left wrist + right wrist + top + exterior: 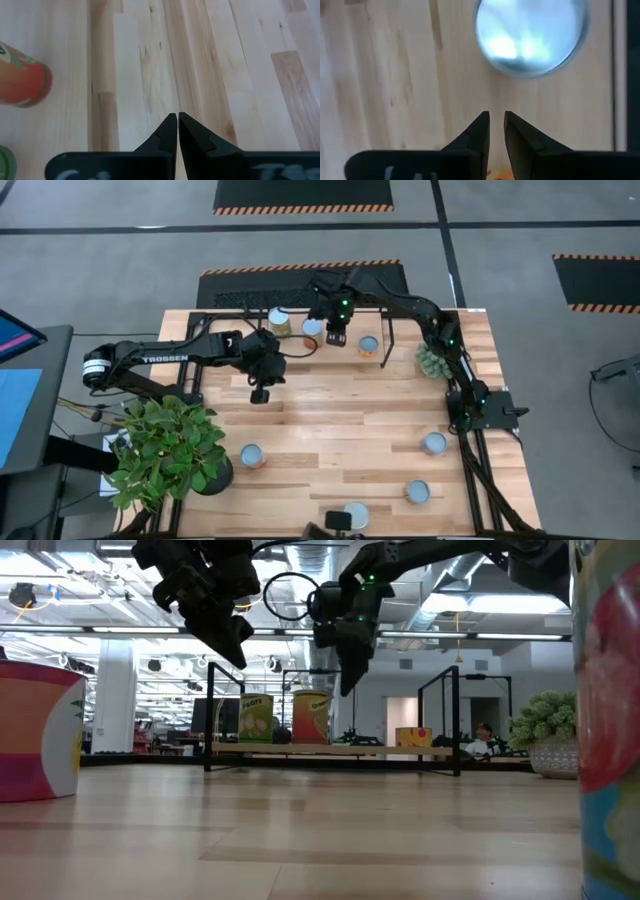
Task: Pick and place cans onto a shelf
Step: Put the canned green beans on the shelf
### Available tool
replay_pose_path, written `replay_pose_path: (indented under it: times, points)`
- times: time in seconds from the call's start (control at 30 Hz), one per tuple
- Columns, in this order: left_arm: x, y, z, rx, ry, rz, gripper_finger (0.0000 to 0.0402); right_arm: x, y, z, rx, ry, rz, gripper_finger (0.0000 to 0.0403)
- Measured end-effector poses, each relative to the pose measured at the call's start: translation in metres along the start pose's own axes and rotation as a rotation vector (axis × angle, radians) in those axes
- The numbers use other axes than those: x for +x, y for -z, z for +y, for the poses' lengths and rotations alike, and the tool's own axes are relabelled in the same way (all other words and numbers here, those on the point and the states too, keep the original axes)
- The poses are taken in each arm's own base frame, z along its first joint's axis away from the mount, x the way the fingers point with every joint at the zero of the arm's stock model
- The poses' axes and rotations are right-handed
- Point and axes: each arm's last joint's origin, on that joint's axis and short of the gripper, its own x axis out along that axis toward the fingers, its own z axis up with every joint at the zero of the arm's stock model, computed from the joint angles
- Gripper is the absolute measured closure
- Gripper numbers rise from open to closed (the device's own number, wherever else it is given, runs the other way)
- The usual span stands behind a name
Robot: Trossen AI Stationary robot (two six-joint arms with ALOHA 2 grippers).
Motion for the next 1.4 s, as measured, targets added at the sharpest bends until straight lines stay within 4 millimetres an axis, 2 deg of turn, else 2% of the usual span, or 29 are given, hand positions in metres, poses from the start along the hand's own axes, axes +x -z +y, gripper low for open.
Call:
replay_pose_path:
  times: [0.13,0.77,1.4]
  points:
    - [0.0,0.001,0.0,0.003,0.004,0.01,0.0396,0.0,-0.006,-0.003,-0.019,0.023,-0.068,0.0321]
    - [0.0,0.004,-0.001,0.02,0.015,0.041,0.0396,0.001,-0.004,-0.004,-0.038,-0.032,-0.066,0.0321]
    - [0.0,0.006,-0.002,-0.001,0.021,0.059,0.0396,0.002,-0.012,0.002,-0.019,-0.019,-0.118,0.0321]
